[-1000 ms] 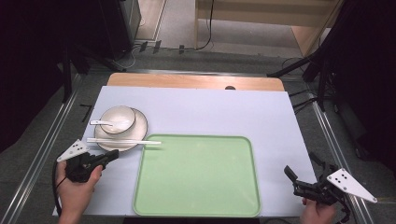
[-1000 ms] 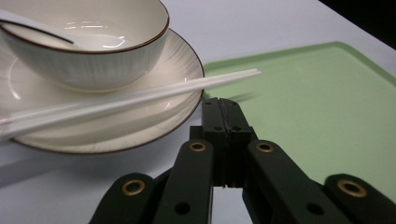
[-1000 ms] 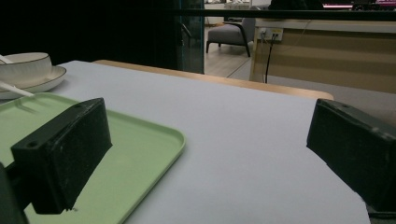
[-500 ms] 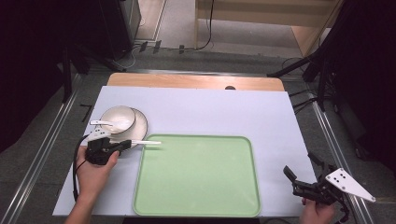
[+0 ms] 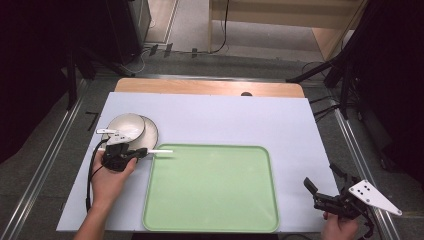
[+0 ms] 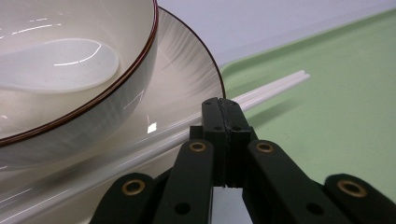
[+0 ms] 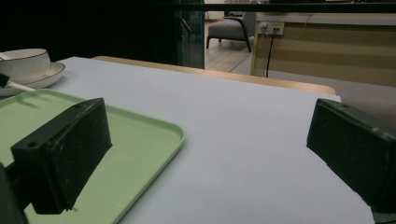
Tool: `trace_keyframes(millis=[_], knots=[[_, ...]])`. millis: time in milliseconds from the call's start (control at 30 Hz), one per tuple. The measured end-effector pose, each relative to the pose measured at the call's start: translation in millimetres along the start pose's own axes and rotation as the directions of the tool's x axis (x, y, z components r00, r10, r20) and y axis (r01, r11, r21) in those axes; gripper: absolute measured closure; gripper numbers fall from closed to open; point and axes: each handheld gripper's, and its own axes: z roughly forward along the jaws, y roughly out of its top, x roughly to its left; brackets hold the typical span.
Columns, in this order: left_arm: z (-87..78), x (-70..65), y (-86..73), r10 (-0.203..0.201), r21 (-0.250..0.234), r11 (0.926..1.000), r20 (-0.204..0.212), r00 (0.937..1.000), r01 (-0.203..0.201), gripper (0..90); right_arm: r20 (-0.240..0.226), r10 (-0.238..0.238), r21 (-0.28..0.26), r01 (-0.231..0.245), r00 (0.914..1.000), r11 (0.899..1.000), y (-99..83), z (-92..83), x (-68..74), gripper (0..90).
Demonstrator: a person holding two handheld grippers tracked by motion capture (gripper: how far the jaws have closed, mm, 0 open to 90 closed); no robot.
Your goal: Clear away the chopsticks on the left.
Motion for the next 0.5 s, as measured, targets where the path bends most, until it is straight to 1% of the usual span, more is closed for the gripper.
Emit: trace_keyframes(millis=[167, 367, 400, 467, 500], knots=[[3.2, 0.2, 1.7, -0.005, -0.003, 1.0000, -0.004, 1.0000, 0.005, 90.0, 0.001, -0.001, 0.001, 0.001, 1.0000, 1.000, -0.4, -0.3, -0.1, 0.1], [11.3, -2.6, 9.3, 0.000, -0.029, 0.9996, -0.026, 0.9997, -0.001, 90.0, 0.000, -0.004, 0.004, 0.004, 1.0000, 1.000, -0.3, 0.8, 1.1, 0.1], [13.2, -3.2, 9.9, 0.002, -0.036, 0.9993, -0.031, 0.9995, -0.003, 90.0, 0.002, -0.010, 0.008, 0.010, 0.9999, 1.000, -0.3, 0.9, 1.9, 0.1], [18.0, -3.3, 11.4, 0.021, -0.024, 0.9995, -0.051, 0.9985, -0.023, 90.0, -0.001, -0.008, 0.010, 0.008, 1.0000, 1.000, -0.7, 1.0, 2.7, 0.1], [19.2, -2.9, 12.0, 0.025, -0.030, 0.9992, -0.056, 0.9981, -0.026, 90.0, 0.000, -0.013, 0.011, 0.013, 0.9999, 1.000, -0.9, 1.1, 2.5, 0.1]])
